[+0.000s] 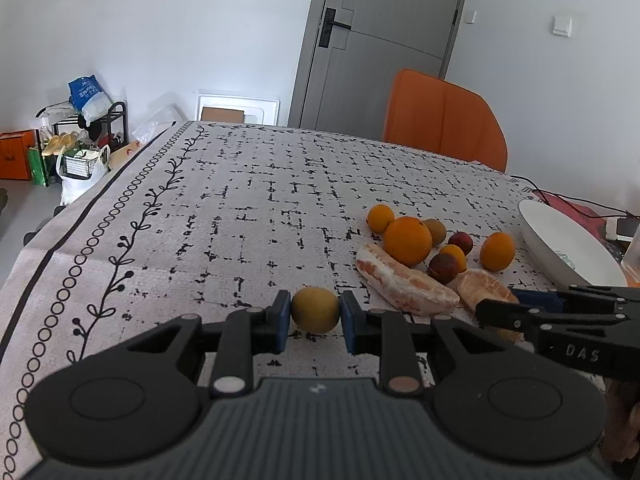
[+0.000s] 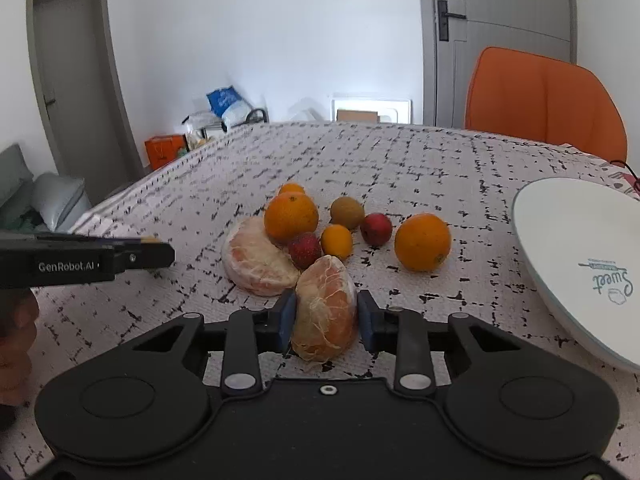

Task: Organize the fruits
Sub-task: 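Close the left gripper on the apricot while the right gripper closes on the peeled orange, then carry the apricot with the left tool while the right tool carries the peeled orange to the bowl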

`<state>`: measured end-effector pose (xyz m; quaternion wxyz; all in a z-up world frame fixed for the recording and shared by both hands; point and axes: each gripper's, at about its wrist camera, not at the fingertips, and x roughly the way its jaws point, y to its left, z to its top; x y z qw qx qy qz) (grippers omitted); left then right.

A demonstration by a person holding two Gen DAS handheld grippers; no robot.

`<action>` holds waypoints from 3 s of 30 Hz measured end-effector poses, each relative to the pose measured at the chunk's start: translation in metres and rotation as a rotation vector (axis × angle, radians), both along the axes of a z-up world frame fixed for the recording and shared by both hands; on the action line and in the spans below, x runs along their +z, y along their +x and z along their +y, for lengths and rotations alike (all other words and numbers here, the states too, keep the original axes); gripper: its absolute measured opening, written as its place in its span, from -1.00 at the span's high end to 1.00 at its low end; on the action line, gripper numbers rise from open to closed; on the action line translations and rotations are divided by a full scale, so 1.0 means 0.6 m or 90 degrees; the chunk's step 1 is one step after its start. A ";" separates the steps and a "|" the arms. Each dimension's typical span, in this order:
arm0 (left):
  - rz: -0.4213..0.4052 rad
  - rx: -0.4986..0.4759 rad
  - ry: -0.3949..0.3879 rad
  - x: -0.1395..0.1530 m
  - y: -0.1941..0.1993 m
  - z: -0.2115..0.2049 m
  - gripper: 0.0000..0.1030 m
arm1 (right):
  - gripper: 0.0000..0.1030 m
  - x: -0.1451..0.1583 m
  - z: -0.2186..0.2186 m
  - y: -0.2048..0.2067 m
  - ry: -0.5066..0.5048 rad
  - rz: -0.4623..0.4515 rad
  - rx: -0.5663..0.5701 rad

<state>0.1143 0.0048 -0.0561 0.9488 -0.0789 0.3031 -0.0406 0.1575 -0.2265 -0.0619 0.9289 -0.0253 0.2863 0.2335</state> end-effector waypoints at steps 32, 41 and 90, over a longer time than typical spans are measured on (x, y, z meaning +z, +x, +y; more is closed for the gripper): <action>-0.041 -0.120 -0.027 0.051 0.013 -0.141 0.51 | 0.41 0.057 -0.140 -0.052 0.084 -0.078 -0.087; -0.049 -0.149 -0.011 0.058 0.026 -0.190 0.51 | 0.41 0.055 -0.182 -0.052 0.099 -0.082 -0.119; 0.013 -0.178 0.035 0.054 0.156 -0.381 0.44 | 0.41 0.020 -0.328 0.052 0.071 -0.046 -0.241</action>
